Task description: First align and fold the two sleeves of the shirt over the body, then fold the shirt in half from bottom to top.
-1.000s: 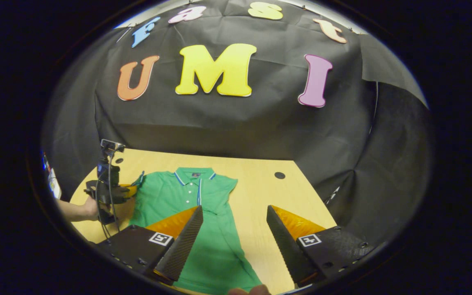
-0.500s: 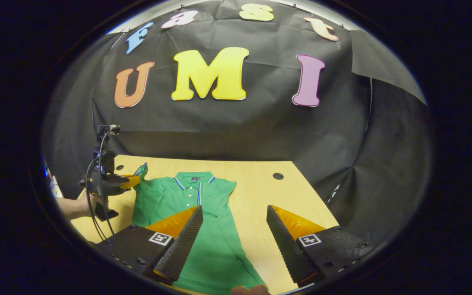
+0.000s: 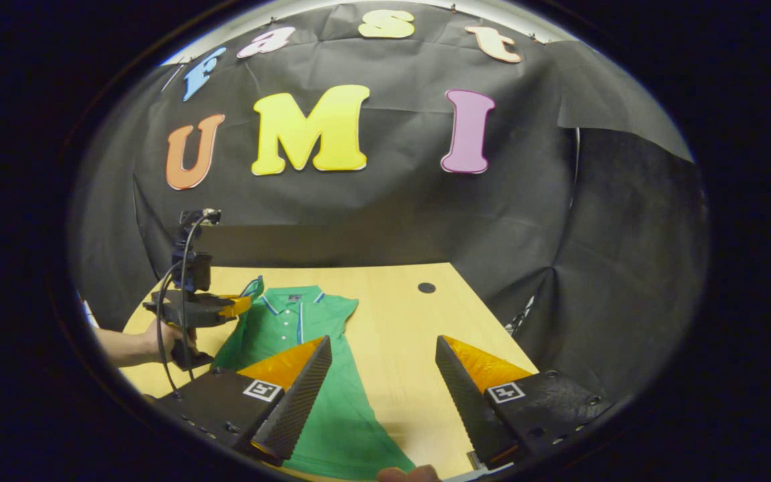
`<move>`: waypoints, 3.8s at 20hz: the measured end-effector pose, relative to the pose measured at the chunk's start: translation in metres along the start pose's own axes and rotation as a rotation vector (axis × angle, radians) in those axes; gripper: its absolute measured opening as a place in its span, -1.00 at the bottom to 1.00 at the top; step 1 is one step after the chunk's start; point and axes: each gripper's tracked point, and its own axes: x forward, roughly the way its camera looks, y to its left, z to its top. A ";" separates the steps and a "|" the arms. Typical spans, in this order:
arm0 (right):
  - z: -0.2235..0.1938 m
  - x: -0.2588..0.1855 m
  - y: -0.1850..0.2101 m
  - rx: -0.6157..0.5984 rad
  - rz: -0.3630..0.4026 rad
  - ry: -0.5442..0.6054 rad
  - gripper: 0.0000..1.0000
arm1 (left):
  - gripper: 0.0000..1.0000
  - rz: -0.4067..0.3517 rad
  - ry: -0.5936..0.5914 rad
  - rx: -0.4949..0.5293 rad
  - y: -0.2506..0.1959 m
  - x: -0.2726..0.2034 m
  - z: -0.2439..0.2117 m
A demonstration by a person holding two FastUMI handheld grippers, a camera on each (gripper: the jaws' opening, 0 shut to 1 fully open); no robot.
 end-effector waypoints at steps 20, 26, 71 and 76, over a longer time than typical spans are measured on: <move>0.011 -0.012 0.020 -0.030 0.117 -0.064 0.94 | 1.00 0.193 -0.178 -0.049 -0.018 -0.135 0.047; 0.009 -0.026 0.039 -0.166 0.254 -0.100 0.90 | 1.00 0.281 -0.259 -0.032 -0.014 -0.233 0.039; -0.296 -0.015 -0.042 -0.251 0.244 0.800 0.92 | 1.00 0.166 0.651 -0.110 0.008 -0.270 -0.261; -0.296 -0.017 -0.032 -0.209 0.250 0.829 -0.10 | 0.60 0.144 0.675 -0.108 0.001 -0.240 -0.230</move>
